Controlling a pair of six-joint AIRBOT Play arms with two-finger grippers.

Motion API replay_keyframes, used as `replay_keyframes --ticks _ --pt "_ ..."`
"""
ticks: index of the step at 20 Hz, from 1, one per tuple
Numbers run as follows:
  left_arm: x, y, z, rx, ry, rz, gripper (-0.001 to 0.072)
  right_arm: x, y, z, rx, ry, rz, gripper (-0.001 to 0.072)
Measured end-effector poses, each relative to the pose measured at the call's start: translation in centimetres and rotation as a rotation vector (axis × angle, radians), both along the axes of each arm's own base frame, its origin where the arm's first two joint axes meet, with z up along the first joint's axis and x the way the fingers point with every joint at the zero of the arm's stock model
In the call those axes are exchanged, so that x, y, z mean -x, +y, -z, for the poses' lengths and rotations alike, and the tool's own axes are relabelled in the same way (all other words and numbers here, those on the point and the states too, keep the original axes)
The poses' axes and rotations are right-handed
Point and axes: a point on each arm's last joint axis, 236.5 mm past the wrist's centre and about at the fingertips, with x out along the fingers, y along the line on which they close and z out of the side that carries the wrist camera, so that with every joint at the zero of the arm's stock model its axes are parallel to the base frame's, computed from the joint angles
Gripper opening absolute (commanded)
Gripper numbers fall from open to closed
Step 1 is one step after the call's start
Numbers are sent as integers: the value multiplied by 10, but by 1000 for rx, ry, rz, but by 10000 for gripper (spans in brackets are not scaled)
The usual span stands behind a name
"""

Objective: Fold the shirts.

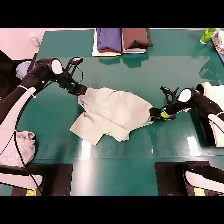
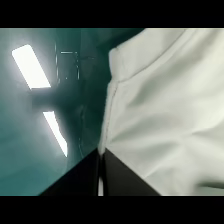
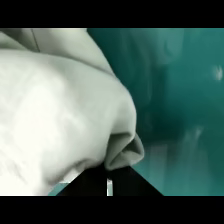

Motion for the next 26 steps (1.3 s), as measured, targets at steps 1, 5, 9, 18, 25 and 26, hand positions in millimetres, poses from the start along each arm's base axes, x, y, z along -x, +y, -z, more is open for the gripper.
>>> replay_keyframes --ticks 1,5,9,18,25,26 --pt "0 0 -4 2 -8 0 24 -5 0 -4 4 -34 0 15" --pt "-6 0 -66 44 -171 -7 24 -46 -10 -75 36 -275 -14 15" --pt "9 6 -191 139 -483 -23 24 -82 -38 -236 76 -651 22 15" --pt "130 30 -384 372 -961 -24 24 -18 -80 -496 135 -1227 117 14" --pt "129 17 -323 324 -722 19 24 -71 -70 -479 136 -1100 60 15" --pt "123 14 -297 293 -637 25 24 -87 -61 -460 126 -1043 30 15"
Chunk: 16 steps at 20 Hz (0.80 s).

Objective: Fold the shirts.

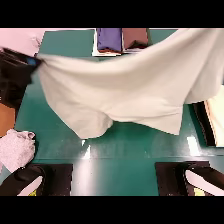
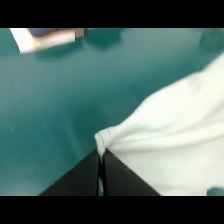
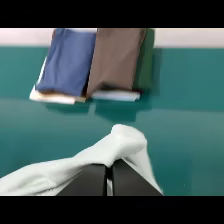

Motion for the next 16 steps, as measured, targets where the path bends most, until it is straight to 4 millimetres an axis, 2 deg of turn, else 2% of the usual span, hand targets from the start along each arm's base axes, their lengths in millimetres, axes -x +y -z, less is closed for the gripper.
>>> replay_keyframes --ticks 1,2,6,8,10,11,12,13,14,16 --pt "-6 -1 26 -33 79 4 24 -17 11 19 2 52 -26 15" --pt "-11 -2 54 -63 158 7 24 -34 22 47 9 124 -53 15" --pt "-34 3 180 -189 425 -18 25 -84 64 171 40 391 -126 16" --pt "-54 10 222 -237 443 -50 25 -101 79 227 50 481 -143 16" --pt "-79 15 250 -270 407 -78 25 -115 88 268 55 534 -148 19" --pt "-89 16 257 -279 382 -88 25 -120 91 281 55 548 -149 66" --pt "-99 16 263 -283 358 -97 28 -125 94 290 54 556 -151 311" --pt "-106 16 267 -284 341 -103 178 -129 96 296 53 560 -151 457" --pt "-113 16 268 -283 320 -112 401 -133 96 298 52 557 -150 461" --pt "-122 19 264 -281 302 -128 422 -143 93 287 44 529 -142 460"
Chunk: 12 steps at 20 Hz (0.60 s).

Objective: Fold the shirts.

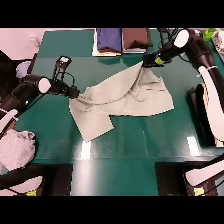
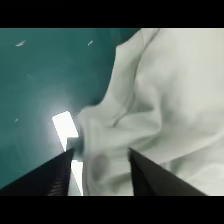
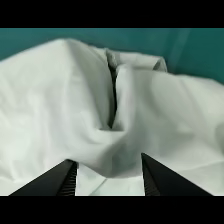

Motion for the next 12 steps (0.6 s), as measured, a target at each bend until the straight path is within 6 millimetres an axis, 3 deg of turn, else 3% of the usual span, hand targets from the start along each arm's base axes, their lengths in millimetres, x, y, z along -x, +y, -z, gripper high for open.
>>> replay_keyframes --ticks 3,5,6,8,12 --pt "1 20 -10 -10 50 -53 423 3 -18 -22 11 -6 12 452" --pt "18 38 -8 -21 137 -97 424 19 -35 -34 23 7 21 452" --pt "30 45 -2 -29 190 -111 440 28 -43 -35 31 20 28 452" --pt "56 51 16 -34 299 -129 573 50 -57 -34 39 53 42 452" --pt "81 46 53 17 385 -156 572 88 -71 -17 44 93 65 452"
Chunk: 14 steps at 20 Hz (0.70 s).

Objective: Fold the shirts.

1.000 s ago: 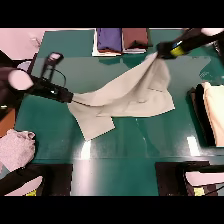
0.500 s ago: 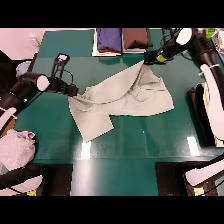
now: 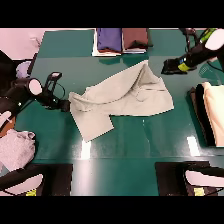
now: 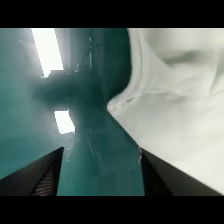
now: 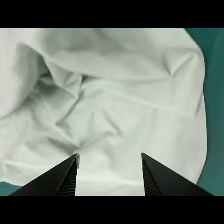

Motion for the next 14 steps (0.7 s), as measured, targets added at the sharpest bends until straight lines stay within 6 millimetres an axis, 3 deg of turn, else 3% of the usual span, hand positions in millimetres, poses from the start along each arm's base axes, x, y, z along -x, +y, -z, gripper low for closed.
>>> replay_keyframes --ticks 4,8,9,10,12,13,14 --pt "-6 -6 19 45 -42 -37 572 23 -4 20 -3 26 13 452" --pt "-9 -14 38 80 -26 -62 570 32 -4 30 -5 38 16 452" --pt "-10 -17 41 92 -24 -61 553 32 -4 30 -6 36 17 452" --pt "-9 -20 43 106 -19 -59 467 33 -4 31 -6 37 17 452" --pt "-11 -26 45 133 -20 -55 470 33 -4 31 -6 36 18 452" --pt "-11 -28 45 141 -19 -54 376 33 -4 32 -6 36 18 452" --pt "-11 -30 46 149 -17 -55 170 34 -5 32 -7 36 20 452"
